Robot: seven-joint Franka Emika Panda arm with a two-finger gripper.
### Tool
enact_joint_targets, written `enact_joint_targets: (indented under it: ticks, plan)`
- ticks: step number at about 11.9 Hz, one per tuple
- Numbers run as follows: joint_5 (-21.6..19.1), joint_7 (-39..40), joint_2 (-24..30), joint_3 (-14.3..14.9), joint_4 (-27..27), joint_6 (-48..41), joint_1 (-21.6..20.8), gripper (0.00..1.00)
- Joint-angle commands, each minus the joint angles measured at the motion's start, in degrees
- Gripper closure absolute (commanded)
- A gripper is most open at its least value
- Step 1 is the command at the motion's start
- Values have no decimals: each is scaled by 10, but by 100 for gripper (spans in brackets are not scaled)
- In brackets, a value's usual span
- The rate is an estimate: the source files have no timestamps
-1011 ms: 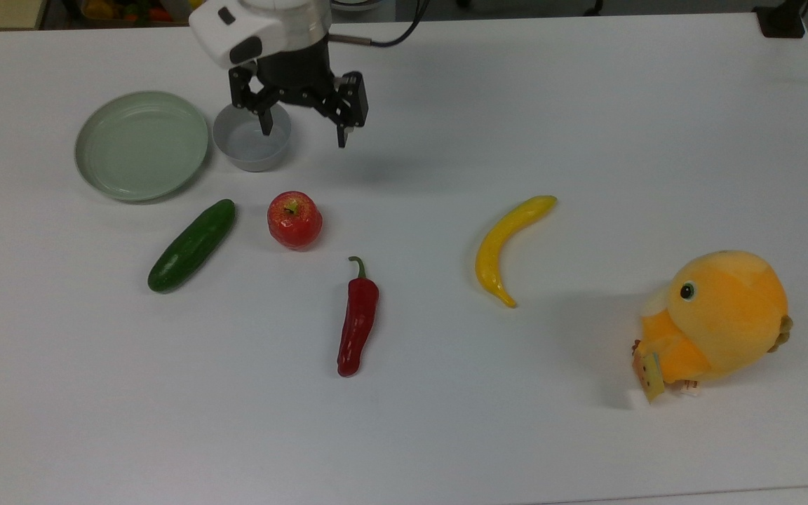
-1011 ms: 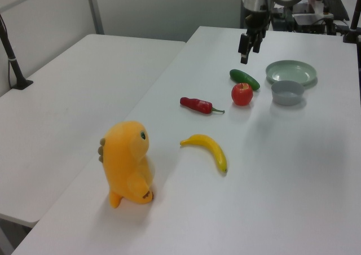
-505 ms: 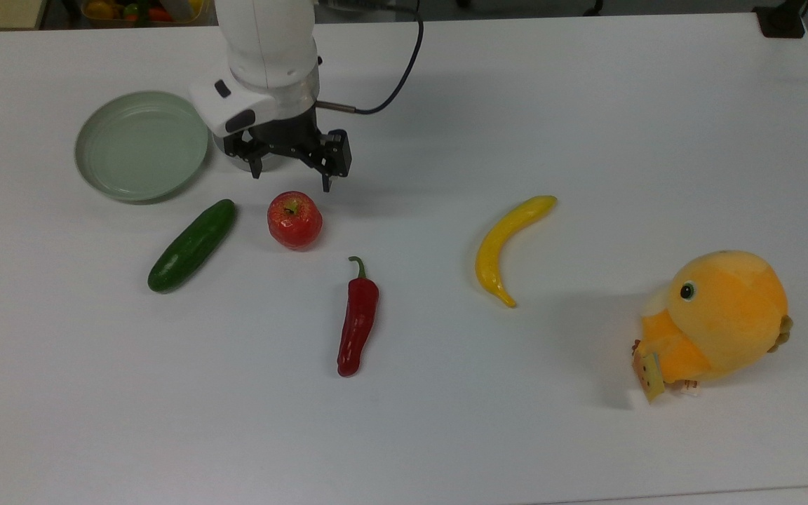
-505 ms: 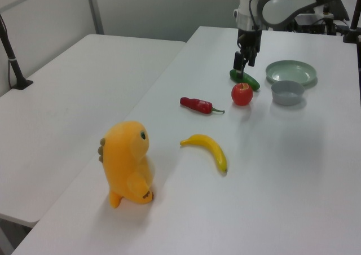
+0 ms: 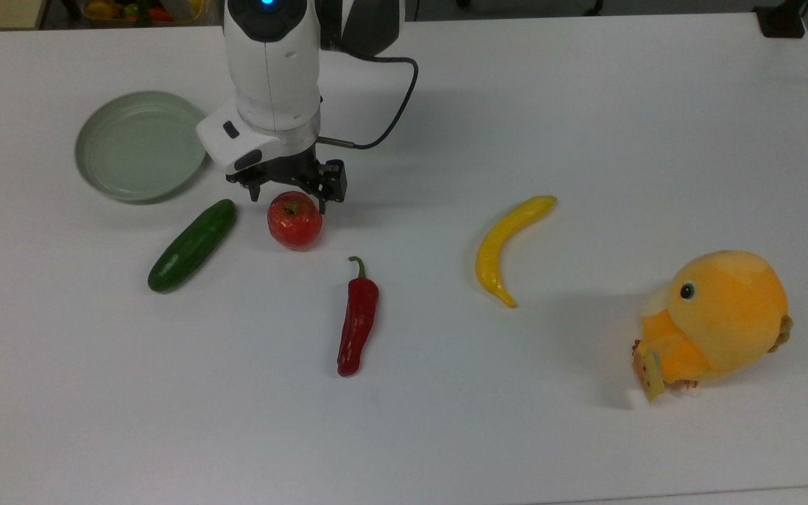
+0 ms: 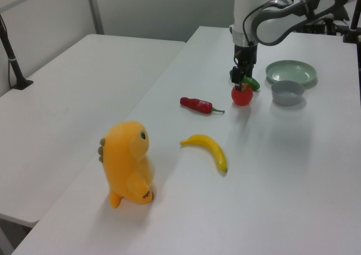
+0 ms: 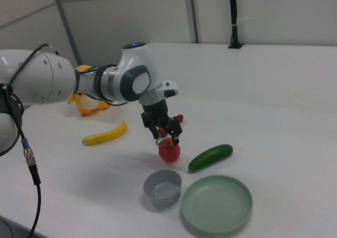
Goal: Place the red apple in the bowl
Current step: 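Close the gripper around the red apple, then lift the red apple and carry it over the grey bowl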
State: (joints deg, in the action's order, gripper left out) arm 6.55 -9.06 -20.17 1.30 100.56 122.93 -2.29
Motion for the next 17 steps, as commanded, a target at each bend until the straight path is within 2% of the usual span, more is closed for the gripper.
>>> enact_joint_targets:
  ticks: [1, 4, 5, 6, 7, 11, 14, 17]
  plan:
    - [14, 13, -14, -3, -1, 17, 3, 0]
    - [26, 12, -25, -2, -1, 28, 3, 0]
    - [35, 13, -26, -3, 1, 28, 2, 12]
    - [42, 13, -26, -3, 2, 28, 2, 60]
    - [43, 13, -26, -3, 2, 29, 2, 83]
    - [39, 11, -12, -3, 3, 27, 4, 84]
    - [35, 20, 54, -3, 37, 21, 13, 84]
    - [32, 72, 138, -3, 93, -5, 21, 83]
